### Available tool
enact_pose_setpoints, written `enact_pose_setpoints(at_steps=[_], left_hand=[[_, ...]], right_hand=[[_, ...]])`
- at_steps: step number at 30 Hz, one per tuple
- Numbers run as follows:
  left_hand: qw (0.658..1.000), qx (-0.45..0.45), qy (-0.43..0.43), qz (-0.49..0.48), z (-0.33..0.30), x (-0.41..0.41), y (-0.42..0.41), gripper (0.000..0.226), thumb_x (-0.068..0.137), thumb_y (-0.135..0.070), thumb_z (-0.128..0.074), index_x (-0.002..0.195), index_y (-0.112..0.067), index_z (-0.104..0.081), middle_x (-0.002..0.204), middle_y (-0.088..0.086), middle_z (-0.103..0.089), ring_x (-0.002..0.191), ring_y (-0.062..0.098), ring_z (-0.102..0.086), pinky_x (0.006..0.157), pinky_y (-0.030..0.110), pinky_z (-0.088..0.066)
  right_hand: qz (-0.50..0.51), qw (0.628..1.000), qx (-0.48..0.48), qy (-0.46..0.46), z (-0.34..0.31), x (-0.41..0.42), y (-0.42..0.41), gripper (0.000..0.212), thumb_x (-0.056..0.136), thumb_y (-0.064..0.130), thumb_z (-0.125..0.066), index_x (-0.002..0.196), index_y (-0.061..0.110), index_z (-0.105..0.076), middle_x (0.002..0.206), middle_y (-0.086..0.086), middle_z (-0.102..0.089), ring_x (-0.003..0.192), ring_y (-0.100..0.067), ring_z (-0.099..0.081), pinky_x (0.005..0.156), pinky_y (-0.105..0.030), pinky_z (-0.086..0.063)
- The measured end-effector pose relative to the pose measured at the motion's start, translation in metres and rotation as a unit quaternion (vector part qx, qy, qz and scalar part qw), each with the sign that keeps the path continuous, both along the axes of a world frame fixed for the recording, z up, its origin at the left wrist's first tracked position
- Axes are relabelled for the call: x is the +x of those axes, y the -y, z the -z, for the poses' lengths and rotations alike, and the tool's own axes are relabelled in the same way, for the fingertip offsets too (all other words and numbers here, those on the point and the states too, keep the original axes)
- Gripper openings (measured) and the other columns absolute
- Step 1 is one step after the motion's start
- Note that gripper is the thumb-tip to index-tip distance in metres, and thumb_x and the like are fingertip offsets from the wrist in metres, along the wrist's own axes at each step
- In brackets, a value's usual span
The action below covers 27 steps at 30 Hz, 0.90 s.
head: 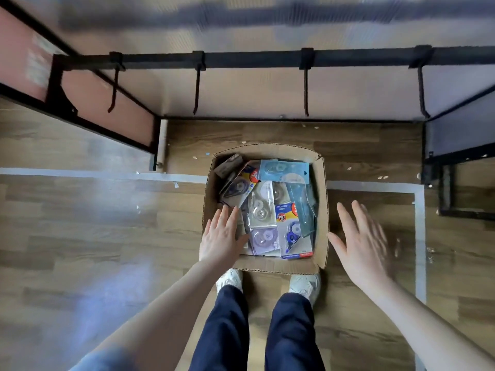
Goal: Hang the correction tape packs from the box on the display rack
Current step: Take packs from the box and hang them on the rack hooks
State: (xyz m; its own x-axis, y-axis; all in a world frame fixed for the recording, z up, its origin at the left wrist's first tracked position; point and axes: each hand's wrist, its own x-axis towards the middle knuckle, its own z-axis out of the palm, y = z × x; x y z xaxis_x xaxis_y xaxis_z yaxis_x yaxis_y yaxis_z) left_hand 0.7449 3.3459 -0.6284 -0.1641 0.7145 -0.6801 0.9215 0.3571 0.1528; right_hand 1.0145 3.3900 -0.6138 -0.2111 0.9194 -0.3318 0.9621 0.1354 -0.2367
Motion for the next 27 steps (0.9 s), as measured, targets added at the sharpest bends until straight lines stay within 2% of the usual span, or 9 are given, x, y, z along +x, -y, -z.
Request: enact_pose_setpoints(at_steps=[6, 9, 13, 18, 22, 24, 27], left_hand=[[0.999, 0.020, 0.010, 0.044, 0.075, 0.002, -0.029, 0.068, 0.098, -0.049, -0.037, 0.153, -0.027, -0.003, 0.162, 0.001, 0.001, 0.148, 0.018, 0.002, 0.119, 0.032, -0.003], [0.997, 0.018, 0.009, 0.081, 0.107, 0.005, -0.050, 0.071, 0.098, -0.049, -0.037, 0.153, -0.027, 0.002, 0.161, 0.000, 0.005, 0.148, 0.017, 0.005, 0.118, 0.032, -0.002], [0.989, 0.028, 0.001, 0.143, 0.140, 0.013, -0.074, 0.075, 0.098, -0.045, -0.043, 0.153, -0.024, 0.002, 0.161, 0.001, 0.007, 0.148, 0.018, 0.006, 0.119, 0.034, -0.001], [0.981, 0.013, -0.026, 0.190, 0.165, 0.016, -0.089, 0.090, 0.090, -0.049, -0.056, 0.153, -0.019, 0.001, 0.161, 0.004, 0.001, 0.148, 0.023, 0.000, 0.119, 0.039, -0.006], [0.981, 0.021, -0.065, 0.181, 0.175, 0.023, -0.097, 0.111, 0.071, -0.060, -0.071, 0.151, -0.016, -0.009, 0.148, 0.009, -0.028, 0.133, 0.029, -0.031, 0.109, 0.041, -0.028], [0.980, 0.014, -0.083, 0.182, 0.175, 0.025, -0.099, 0.114, 0.068, -0.064, -0.071, 0.151, -0.019, -0.007, 0.142, 0.011, -0.031, 0.128, 0.029, -0.035, 0.106, 0.040, -0.031], [0.983, 0.004, -0.082, 0.167, 0.175, 0.025, -0.094, 0.117, 0.069, -0.063, -0.071, 0.152, -0.022, 0.001, 0.144, 0.013, -0.029, 0.131, 0.029, -0.033, 0.109, 0.040, -0.028]], right_hand=[[0.006, 1.000, -0.012, -0.020, 0.057, -0.012, 0.005, 0.059, 0.087, 0.030, -0.062, 0.138, 0.005, -0.045, 0.143, -0.026, -0.040, 0.128, -0.042, -0.043, 0.102, -0.054, -0.035], [0.010, 1.000, -0.005, -0.024, 0.078, -0.018, 0.007, 0.056, 0.094, 0.038, -0.048, 0.140, 0.006, -0.042, 0.144, -0.025, -0.039, 0.130, -0.041, -0.042, 0.103, -0.052, -0.035], [0.017, 0.999, -0.008, -0.034, 0.100, -0.024, 0.009, 0.065, 0.088, 0.044, -0.038, 0.142, 0.007, -0.039, 0.144, -0.025, -0.038, 0.131, -0.040, -0.041, 0.105, -0.050, -0.033], [0.009, 0.999, 0.018, -0.031, 0.118, -0.026, 0.010, 0.062, 0.088, 0.040, -0.042, 0.139, 0.004, -0.043, 0.142, -0.027, -0.041, 0.127, -0.041, -0.045, 0.102, -0.050, -0.035], [-0.002, 0.999, 0.039, -0.015, 0.125, -0.027, 0.011, 0.058, 0.088, 0.033, -0.053, 0.135, 0.000, -0.047, 0.142, -0.026, -0.040, 0.128, -0.041, -0.044, 0.103, -0.047, -0.032], [-0.008, 0.999, 0.043, -0.006, 0.127, -0.026, 0.011, 0.057, 0.088, 0.032, -0.053, 0.133, -0.002, -0.048, 0.142, -0.026, -0.040, 0.129, -0.041, -0.043, 0.103, -0.046, -0.027], [-0.006, 0.999, 0.047, 0.004, 0.127, -0.027, 0.011, 0.056, 0.085, 0.027, -0.062, 0.131, -0.003, -0.050, 0.142, -0.026, -0.041, 0.128, -0.041, -0.044, 0.102, -0.045, -0.024]])
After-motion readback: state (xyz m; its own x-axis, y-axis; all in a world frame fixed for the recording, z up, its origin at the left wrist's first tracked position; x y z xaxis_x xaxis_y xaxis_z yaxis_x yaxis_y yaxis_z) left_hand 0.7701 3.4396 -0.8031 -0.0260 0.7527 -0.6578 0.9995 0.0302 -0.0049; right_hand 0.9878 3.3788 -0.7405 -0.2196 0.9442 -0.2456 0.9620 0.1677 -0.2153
